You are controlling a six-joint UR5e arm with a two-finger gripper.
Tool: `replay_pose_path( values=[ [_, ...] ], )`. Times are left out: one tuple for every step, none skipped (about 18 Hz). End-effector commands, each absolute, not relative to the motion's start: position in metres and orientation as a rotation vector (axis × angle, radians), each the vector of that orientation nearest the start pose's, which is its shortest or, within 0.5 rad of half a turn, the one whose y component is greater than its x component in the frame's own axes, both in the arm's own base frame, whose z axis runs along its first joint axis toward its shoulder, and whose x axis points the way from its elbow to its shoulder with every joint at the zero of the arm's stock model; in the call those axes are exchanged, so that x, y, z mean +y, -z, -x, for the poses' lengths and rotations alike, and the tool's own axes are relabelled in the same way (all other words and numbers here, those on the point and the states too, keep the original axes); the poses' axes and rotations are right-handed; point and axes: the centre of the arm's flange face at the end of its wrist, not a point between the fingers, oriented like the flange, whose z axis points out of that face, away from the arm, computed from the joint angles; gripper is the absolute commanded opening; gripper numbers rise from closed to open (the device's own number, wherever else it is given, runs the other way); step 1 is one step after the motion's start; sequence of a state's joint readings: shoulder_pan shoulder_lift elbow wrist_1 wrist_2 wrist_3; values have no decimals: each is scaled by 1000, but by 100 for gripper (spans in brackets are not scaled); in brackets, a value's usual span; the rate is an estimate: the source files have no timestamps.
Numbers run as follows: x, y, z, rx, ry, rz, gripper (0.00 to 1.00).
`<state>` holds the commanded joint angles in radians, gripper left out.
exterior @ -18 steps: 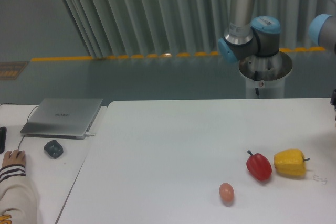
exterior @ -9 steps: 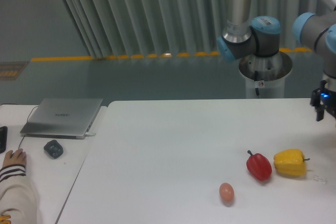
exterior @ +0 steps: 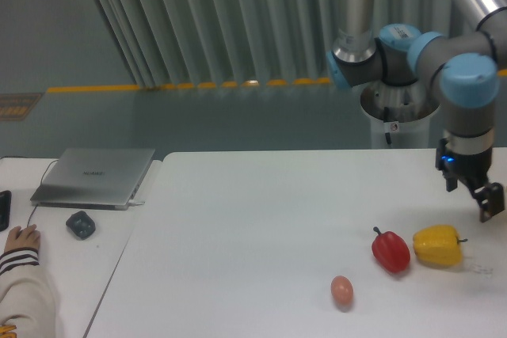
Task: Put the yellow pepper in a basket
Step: 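Move the gripper in and lower it over the yellow bell pepper, then lower onto the yellow pepper and close the gripper around it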
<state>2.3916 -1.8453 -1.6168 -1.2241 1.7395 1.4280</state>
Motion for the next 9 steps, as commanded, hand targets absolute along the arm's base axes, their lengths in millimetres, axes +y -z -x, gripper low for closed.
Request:
replay_pose_path(
  values=[
    [491, -351, 347, 1009, -155, 3122, 100],
    [494, -346, 345, 1026, -144, 3121, 100],
    [499, -346, 340, 1052, -145, 3112, 100],
    [499, -345, 339, 1076, -142, 3105, 100],
    [500, -345, 339, 1105, -142, 3095, 100],
    [500, -343, 340, 1130, -136, 3090, 100],
    [500, -343, 340, 1143, -141, 3089, 100],
    [501, -342, 340, 1155, -151, 3093, 100],
    [502, -338, 339, 1169, -146, 3099, 100]
  ],
)
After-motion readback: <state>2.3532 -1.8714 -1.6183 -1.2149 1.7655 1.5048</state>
